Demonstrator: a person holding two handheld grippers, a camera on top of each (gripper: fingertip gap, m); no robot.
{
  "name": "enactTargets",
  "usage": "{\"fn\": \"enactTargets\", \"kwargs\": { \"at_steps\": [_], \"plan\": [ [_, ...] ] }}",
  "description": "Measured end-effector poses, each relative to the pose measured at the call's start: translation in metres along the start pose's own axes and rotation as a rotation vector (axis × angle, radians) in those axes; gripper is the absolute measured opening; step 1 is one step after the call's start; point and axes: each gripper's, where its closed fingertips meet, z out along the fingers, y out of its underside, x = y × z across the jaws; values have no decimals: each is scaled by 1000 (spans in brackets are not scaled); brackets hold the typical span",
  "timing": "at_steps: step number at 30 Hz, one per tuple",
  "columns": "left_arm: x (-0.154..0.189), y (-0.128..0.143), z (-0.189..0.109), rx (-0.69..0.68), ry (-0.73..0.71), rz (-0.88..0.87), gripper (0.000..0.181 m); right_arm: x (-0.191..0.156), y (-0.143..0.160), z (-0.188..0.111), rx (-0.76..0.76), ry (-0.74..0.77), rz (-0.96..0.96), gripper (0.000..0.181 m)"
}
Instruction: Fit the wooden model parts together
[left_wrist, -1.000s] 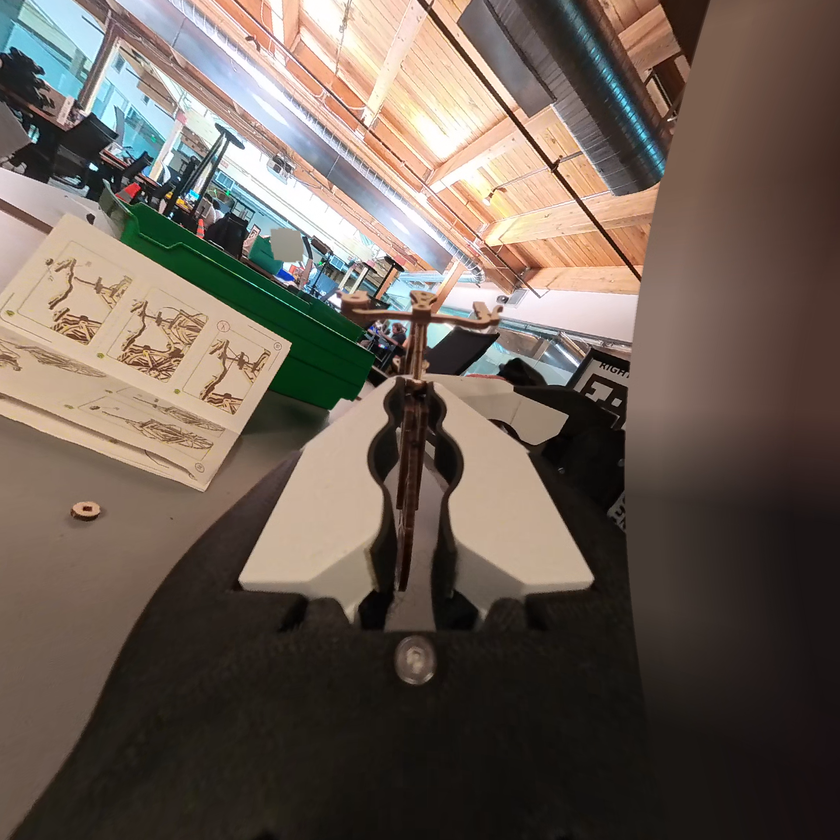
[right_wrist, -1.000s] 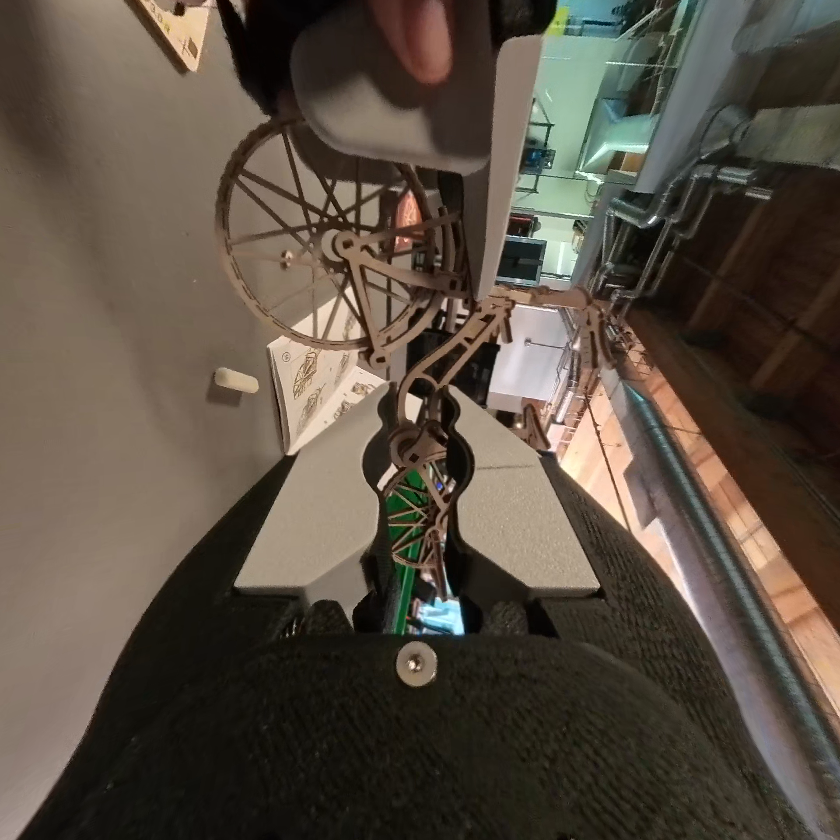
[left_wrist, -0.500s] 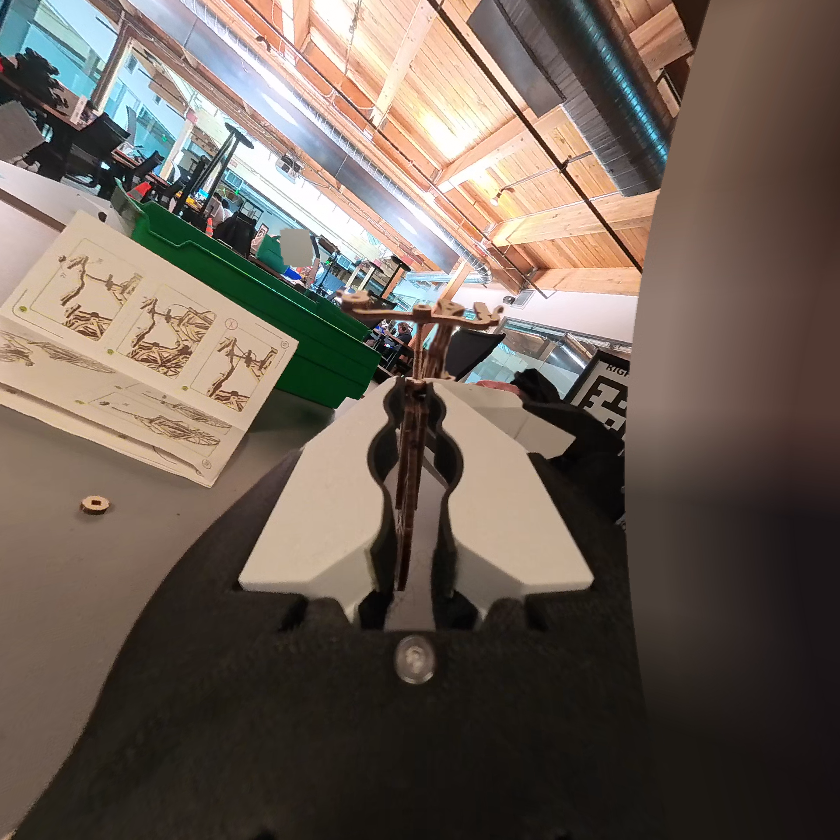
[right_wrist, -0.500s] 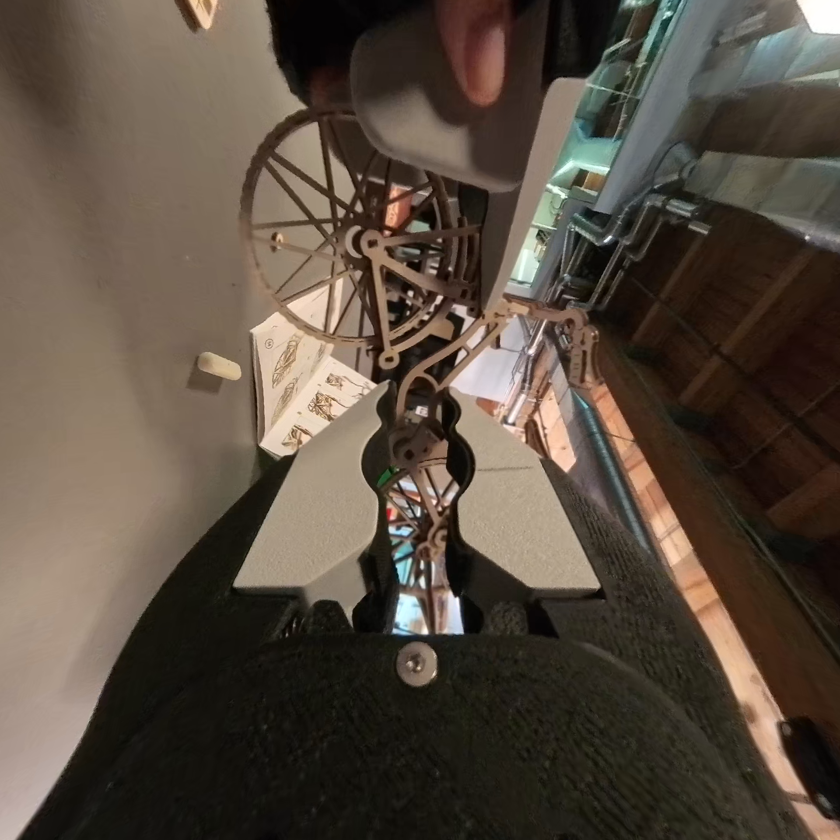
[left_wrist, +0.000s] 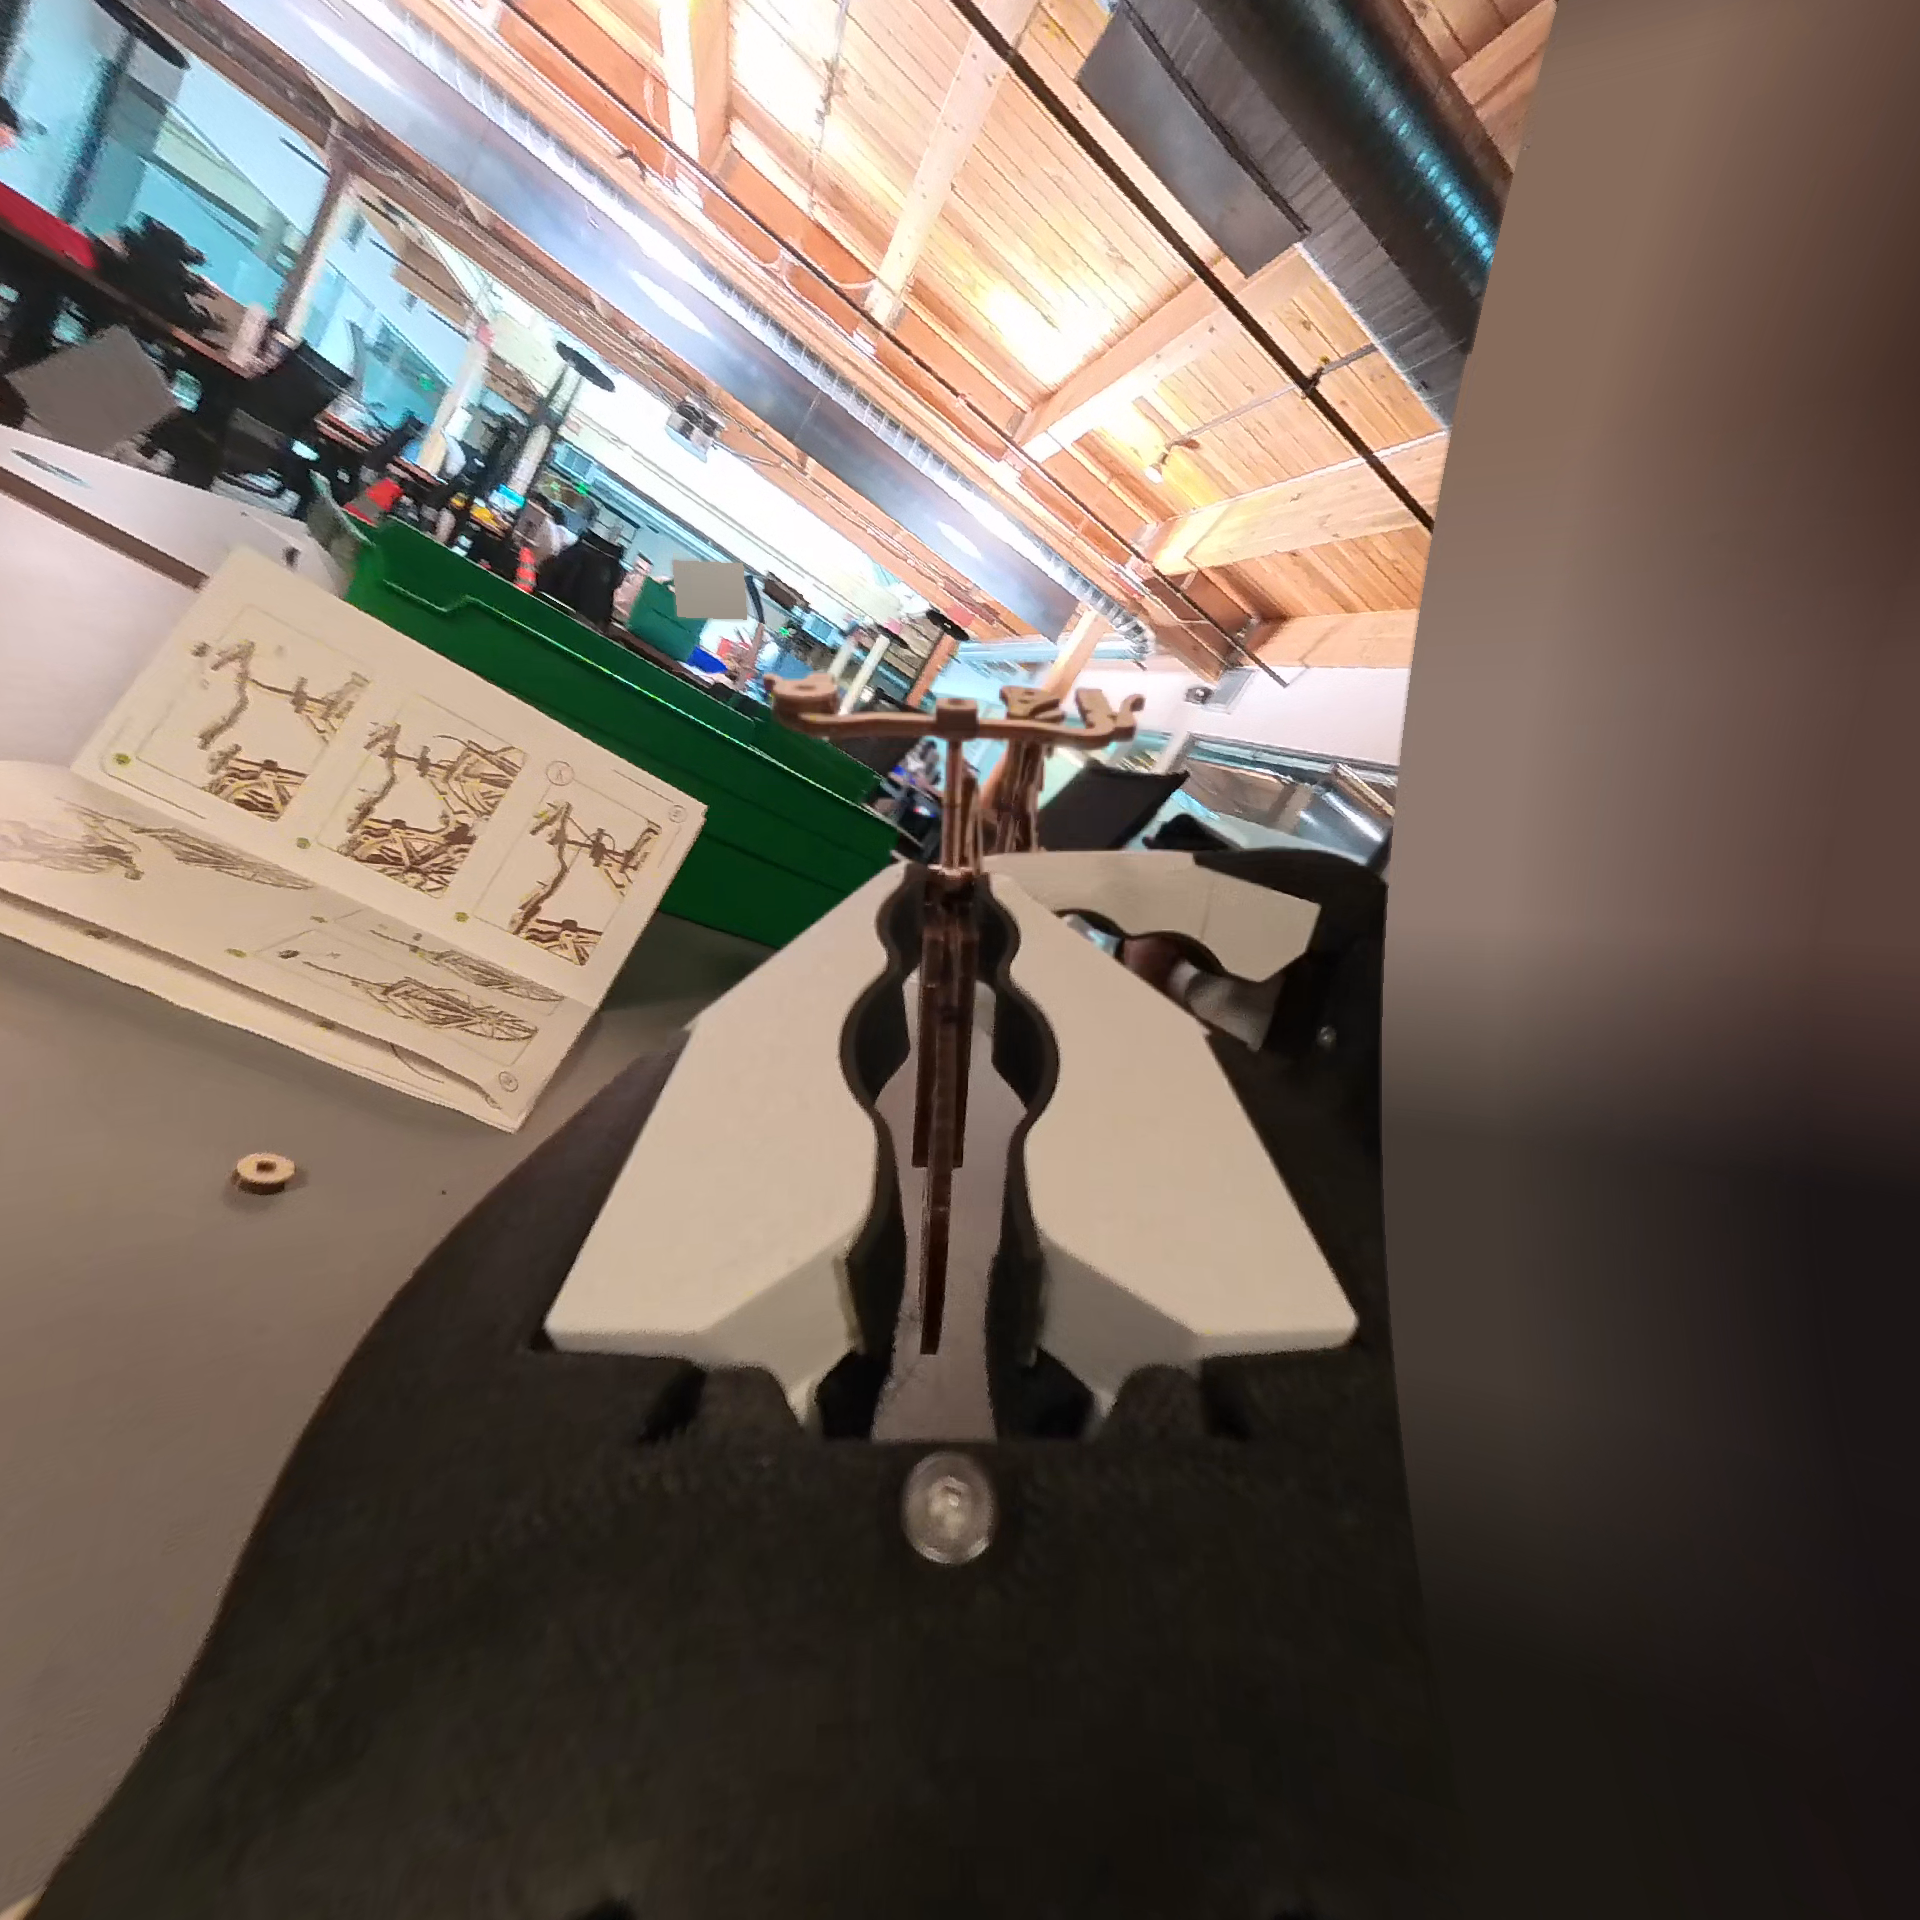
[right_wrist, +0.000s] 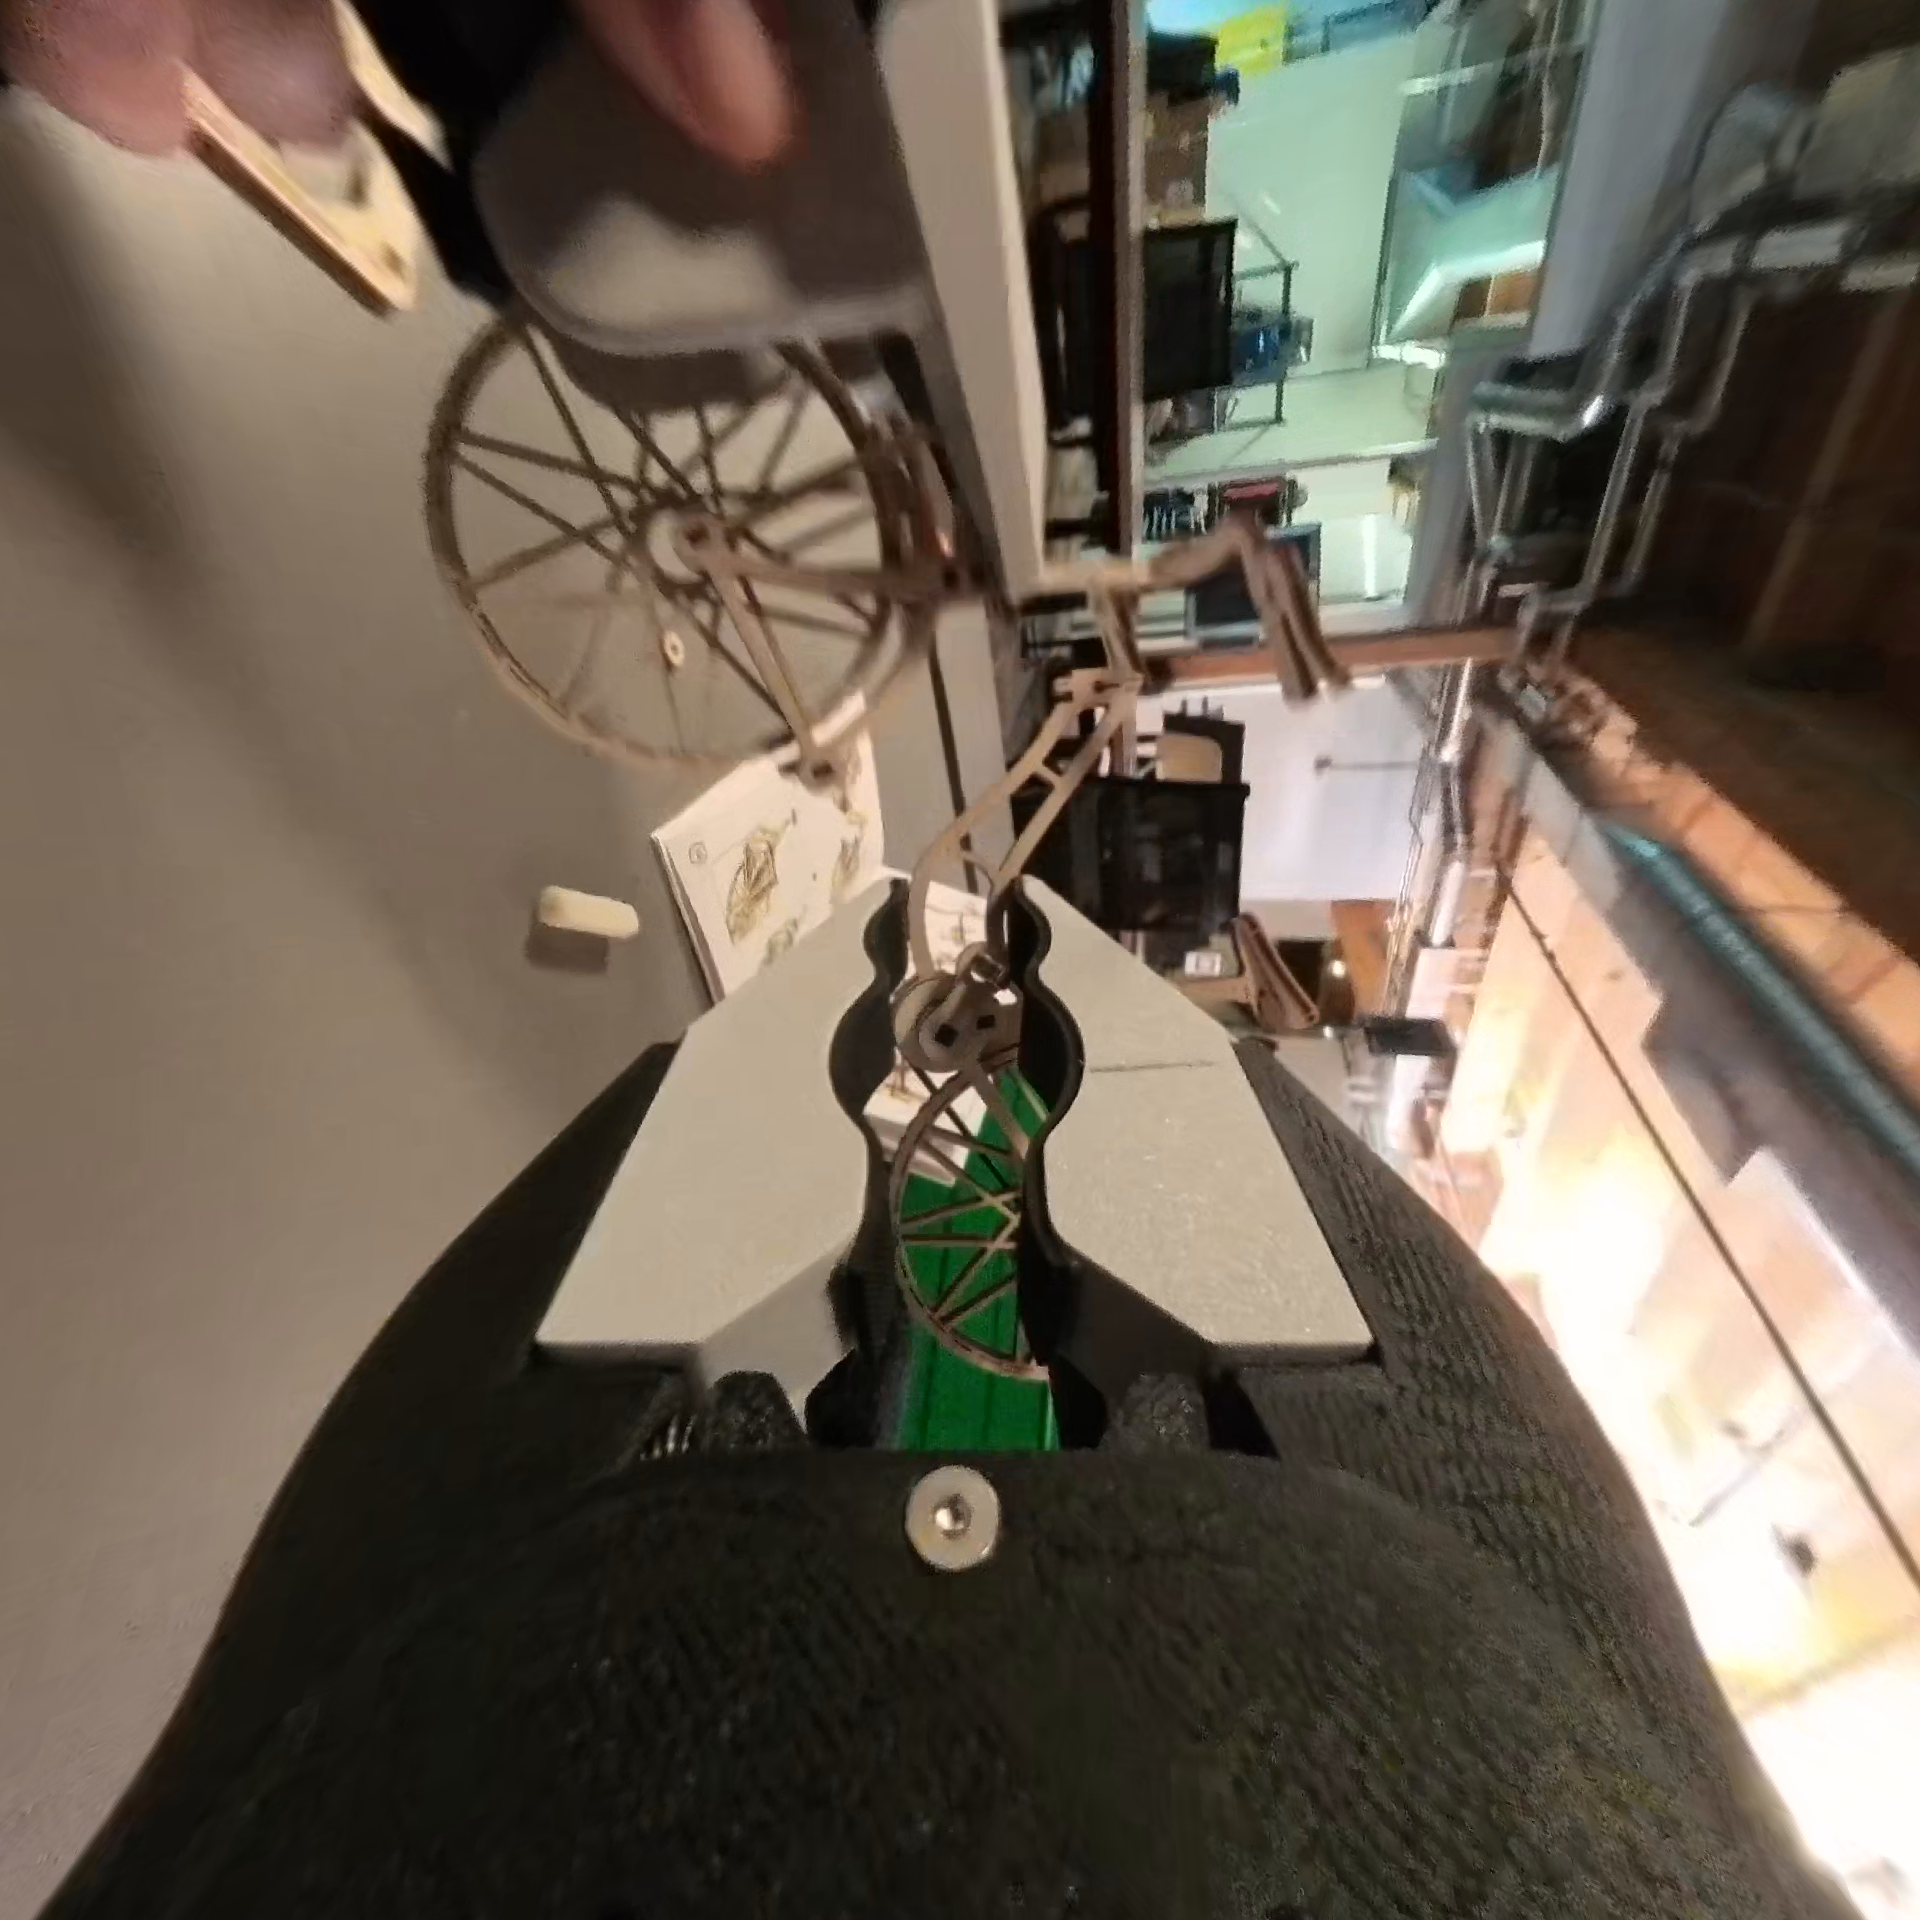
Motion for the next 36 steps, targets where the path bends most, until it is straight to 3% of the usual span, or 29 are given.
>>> {"fn": "enactTargets", "kwargs": {
  "at_steps": [3,7,10,16,18,22,24,26,28,30,31,33,36],
  "plan": [
    [-8,-5,-3,37,-68,24,7,-8,31,12,-92,-10,-48,17],
    [-12,-8,-6,55,-117,57,7,-52,75,32,-220,-88,-483,17],
    [-13,-9,-6,55,-119,48,7,-72,78,37,-177,-149,-565,17],
    [-16,-6,-5,27,-129,24,7,-72,70,35,-121,-131,-634,17],
    [-29,-1,-6,-34,-198,-38,7,-73,72,35,-127,-134,-632,17],
    [-62,37,-17,-376,-332,-239,8,-72,80,30,-145,-135,-577,16],
    [-66,45,-23,-460,-357,-271,8,-72,81,27,-139,-132,-569,17],
    [-71,48,-29,-523,-416,-231,18,-71,82,27,-137,-131,-551,17],
    [-81,46,-40,-589,-548,-123,49,-69,86,27,-146,-127,-529,16],
    [-90,29,-55,-609,-746,91,81,-67,90,28,-162,-124,-498,16],
    [-87,16,-60,-593,-824,219,79,-66,91,27,-166,-118,-482,16],
    [-57,7,-42,-520,-805,336,62,-62,90,24,-157,-94,-451,16],
    [-39,34,-14,-608,-788,437,51,-59,88,19,-147,-75,-414,17]
  ]
}}
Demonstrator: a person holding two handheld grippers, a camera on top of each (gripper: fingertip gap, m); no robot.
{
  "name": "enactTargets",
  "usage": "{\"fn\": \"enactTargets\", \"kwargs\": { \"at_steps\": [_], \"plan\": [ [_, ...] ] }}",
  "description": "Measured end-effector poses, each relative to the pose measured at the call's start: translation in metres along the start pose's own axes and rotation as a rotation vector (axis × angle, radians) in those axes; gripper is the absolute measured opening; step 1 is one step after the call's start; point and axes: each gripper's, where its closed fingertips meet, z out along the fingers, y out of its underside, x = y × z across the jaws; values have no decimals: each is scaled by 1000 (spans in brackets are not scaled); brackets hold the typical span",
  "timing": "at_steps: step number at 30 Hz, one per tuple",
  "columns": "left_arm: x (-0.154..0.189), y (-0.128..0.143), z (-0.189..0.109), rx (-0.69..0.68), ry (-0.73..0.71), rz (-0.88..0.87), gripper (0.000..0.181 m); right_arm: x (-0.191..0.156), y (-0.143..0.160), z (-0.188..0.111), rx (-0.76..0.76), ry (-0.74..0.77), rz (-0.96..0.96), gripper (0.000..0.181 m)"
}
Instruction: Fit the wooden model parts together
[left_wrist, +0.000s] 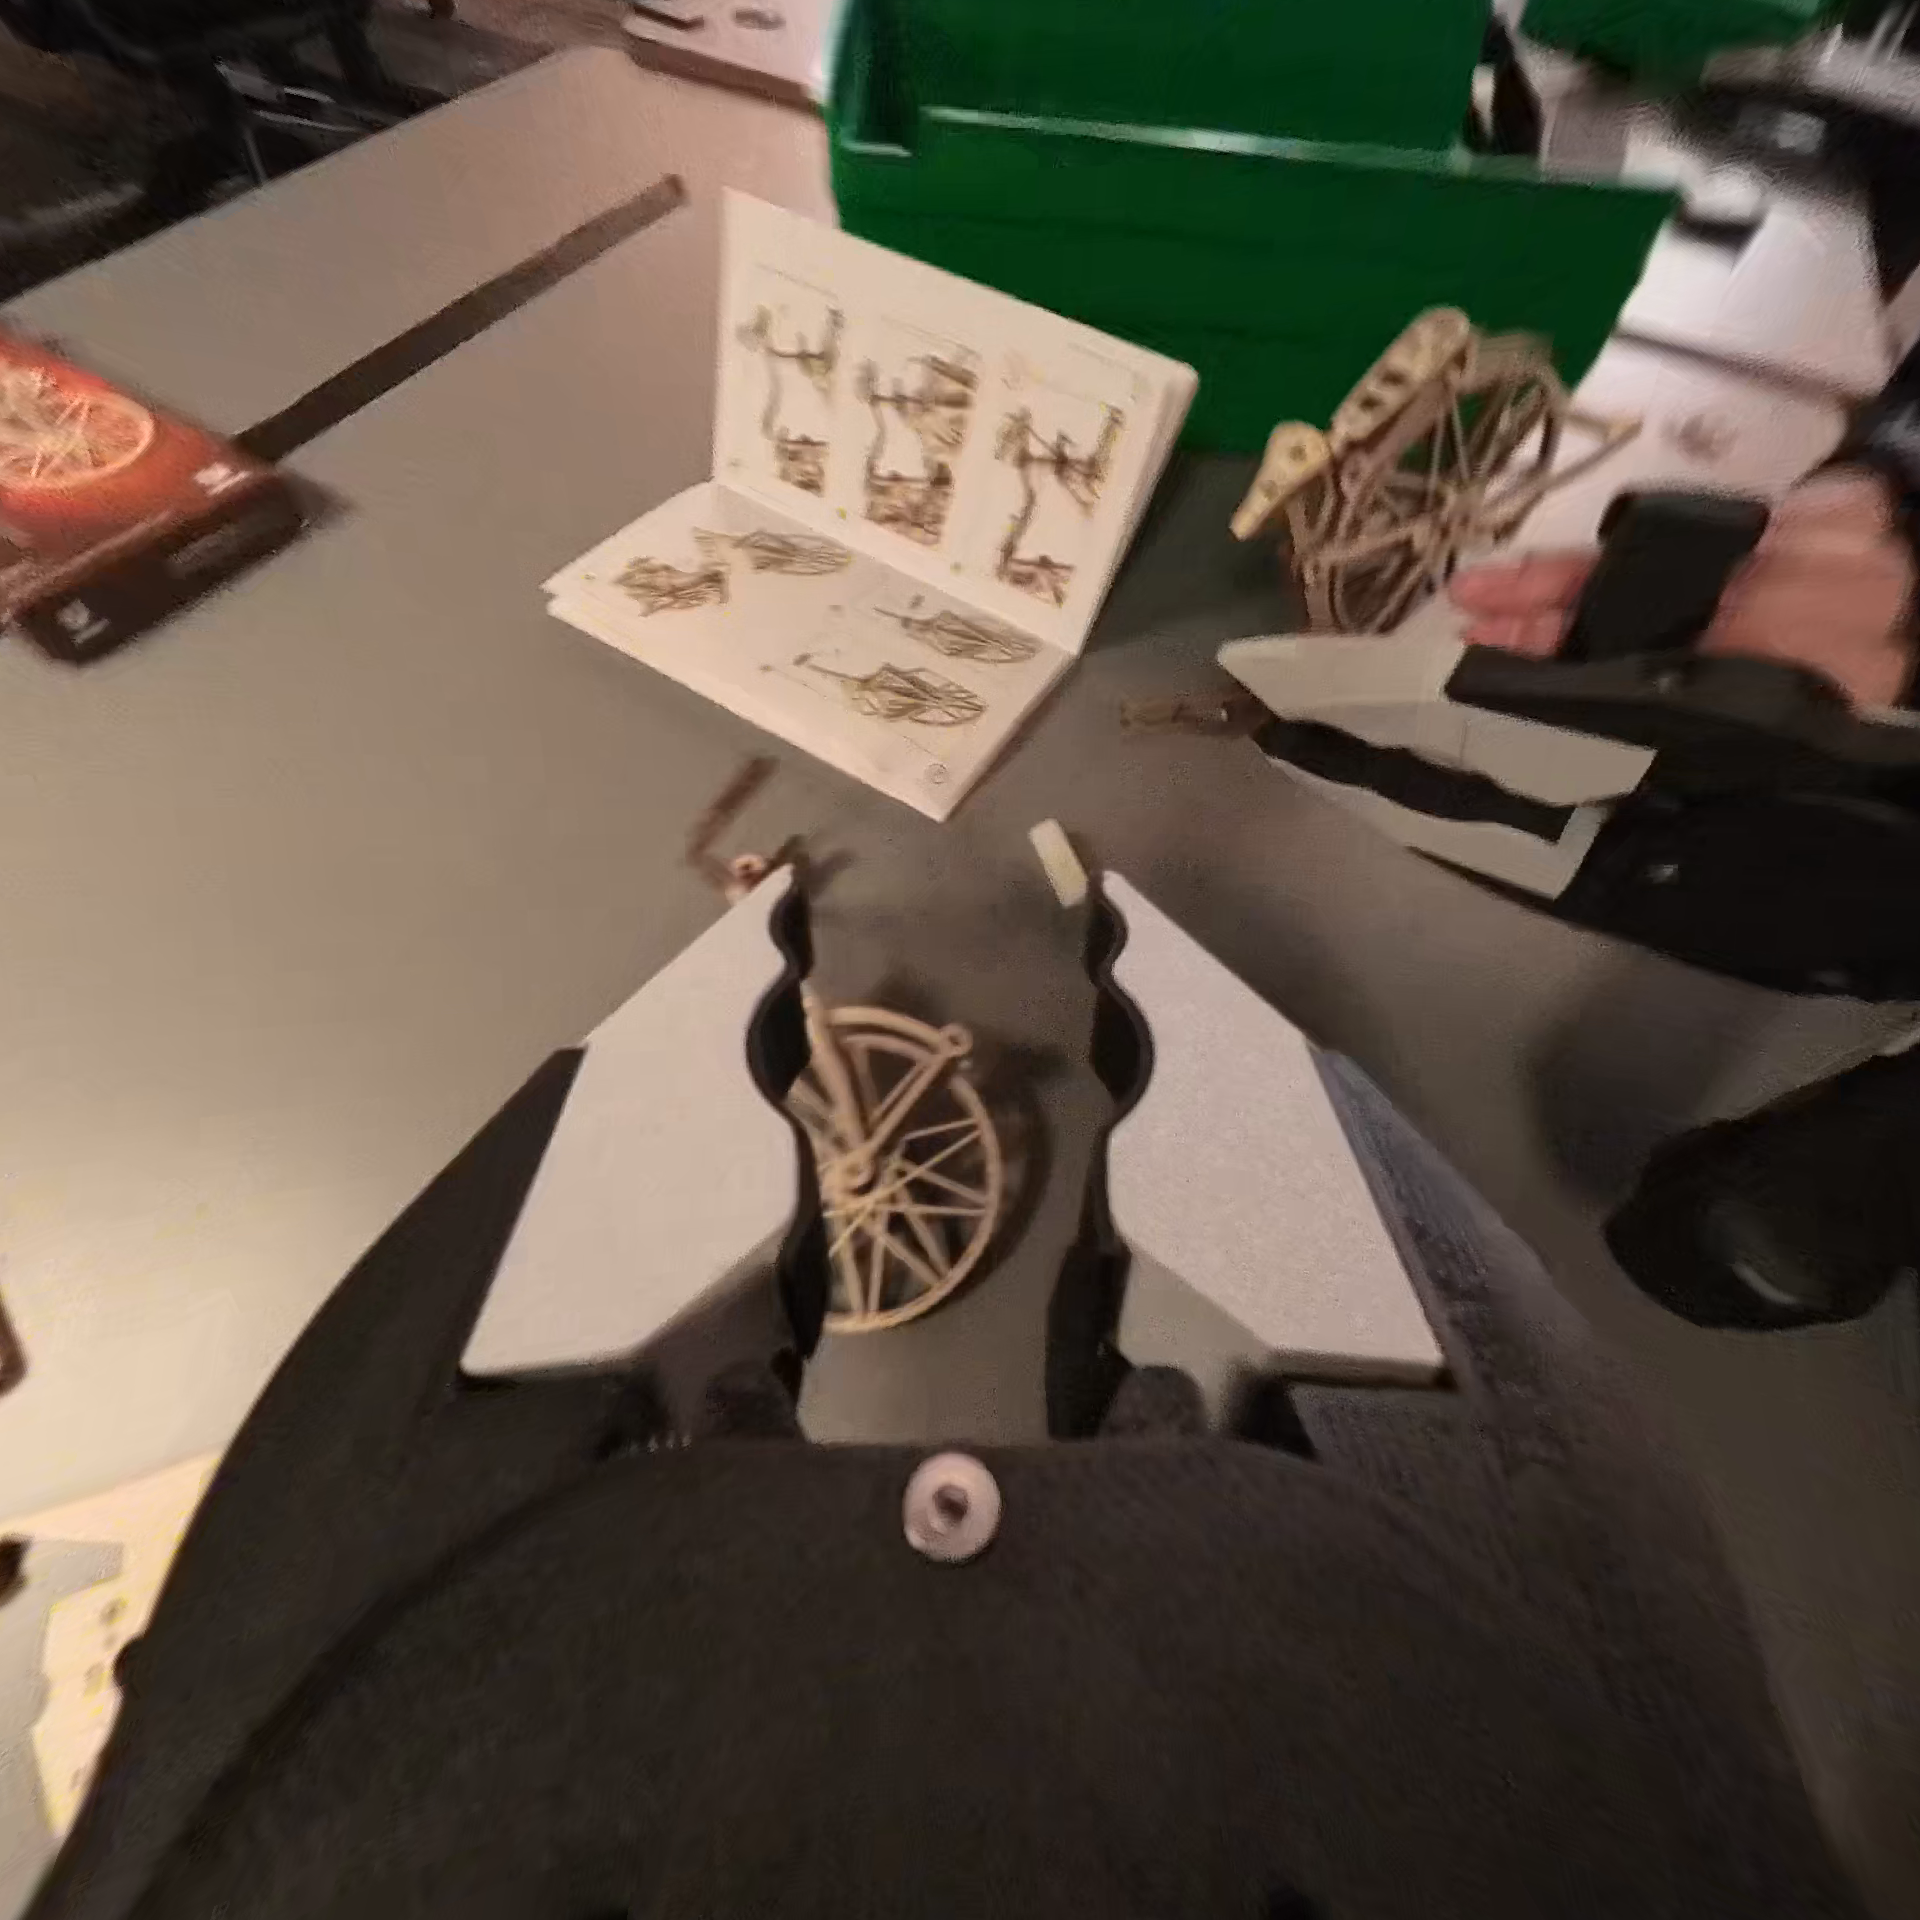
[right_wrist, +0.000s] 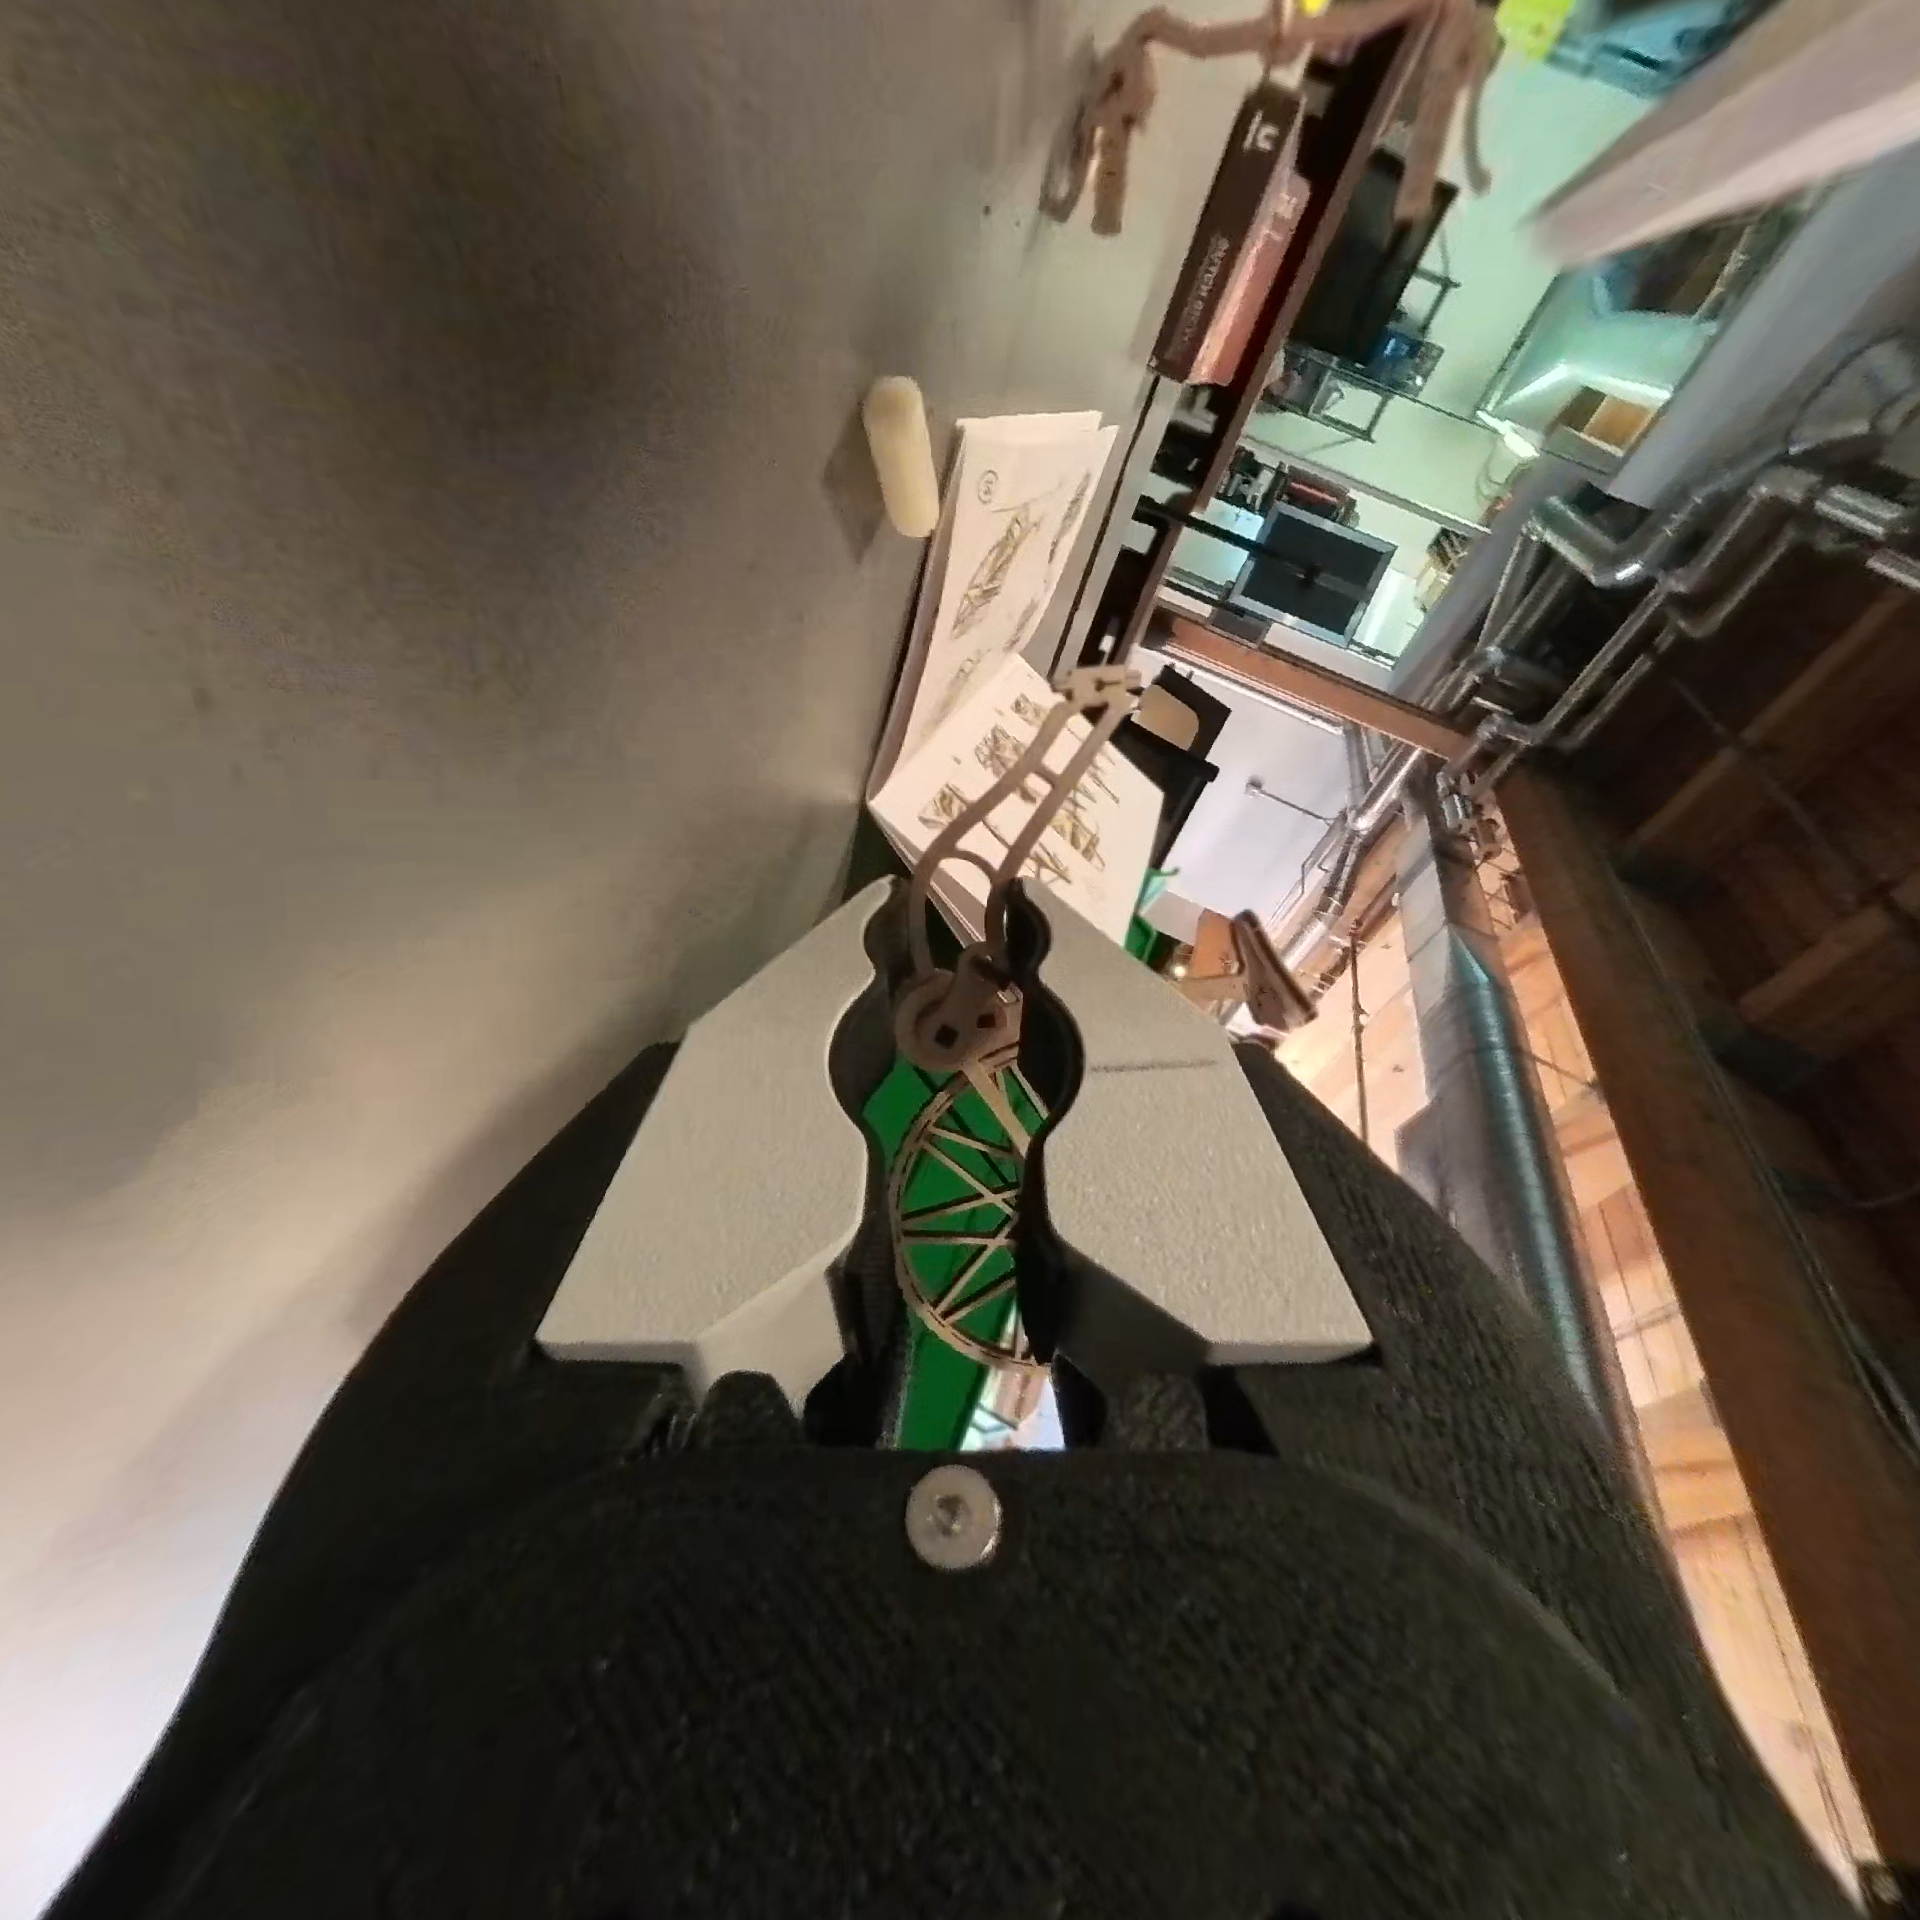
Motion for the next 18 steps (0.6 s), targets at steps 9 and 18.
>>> {"fn": "enactTargets", "kwargs": {
  "at_steps": [9,18],
  "plan": [
    [40,33,68,-262,17,111,34,16,19,-30,-5,68,56,17],
    [39,41,80,-320,-39,194,9,22,14,-29,22,100,108,16]
  ]
}}
